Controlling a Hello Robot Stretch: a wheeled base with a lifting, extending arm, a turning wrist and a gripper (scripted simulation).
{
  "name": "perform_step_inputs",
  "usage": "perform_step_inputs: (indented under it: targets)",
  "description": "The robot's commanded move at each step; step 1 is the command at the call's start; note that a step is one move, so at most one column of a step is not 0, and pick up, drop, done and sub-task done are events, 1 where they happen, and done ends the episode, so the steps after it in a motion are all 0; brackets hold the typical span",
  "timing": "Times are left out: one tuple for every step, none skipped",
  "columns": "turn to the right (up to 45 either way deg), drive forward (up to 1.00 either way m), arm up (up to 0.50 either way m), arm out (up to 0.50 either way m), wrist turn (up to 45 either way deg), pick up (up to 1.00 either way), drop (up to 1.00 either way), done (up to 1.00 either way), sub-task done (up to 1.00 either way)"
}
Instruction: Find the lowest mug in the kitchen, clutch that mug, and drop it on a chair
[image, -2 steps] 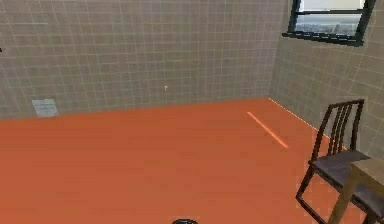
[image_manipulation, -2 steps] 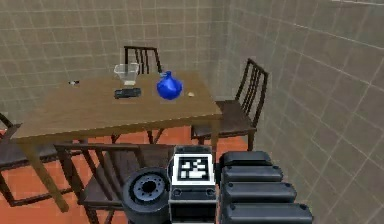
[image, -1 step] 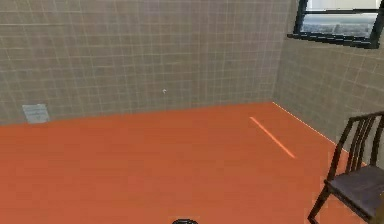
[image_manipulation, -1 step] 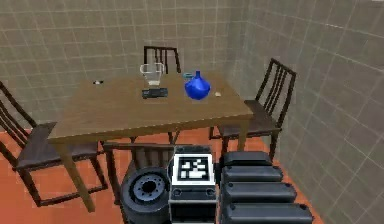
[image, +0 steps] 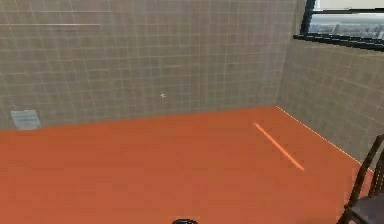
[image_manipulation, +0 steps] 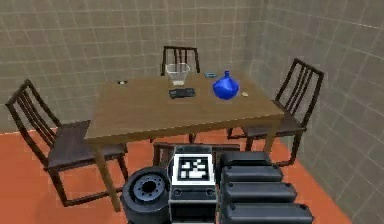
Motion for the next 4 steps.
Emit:
perform_step_inputs:
  targets:
    - [45.0, 0.00, 0.00, 0.00, 0.0, 0.00, 0.00, 0.00, 0.00]
    - [45.0, 0.00, 0.00, 0.00, 0.0, 0.00, 0.00, 0.00, 0.00]
    - [45.0, 0.00, 0.00, 0.00, 0.0, 0.00, 0.00, 0.00, 0.00]
    - [36.0, 0.00, 0.00, 0.00, 0.0, 0.00, 0.00, 0.00, 0.00]
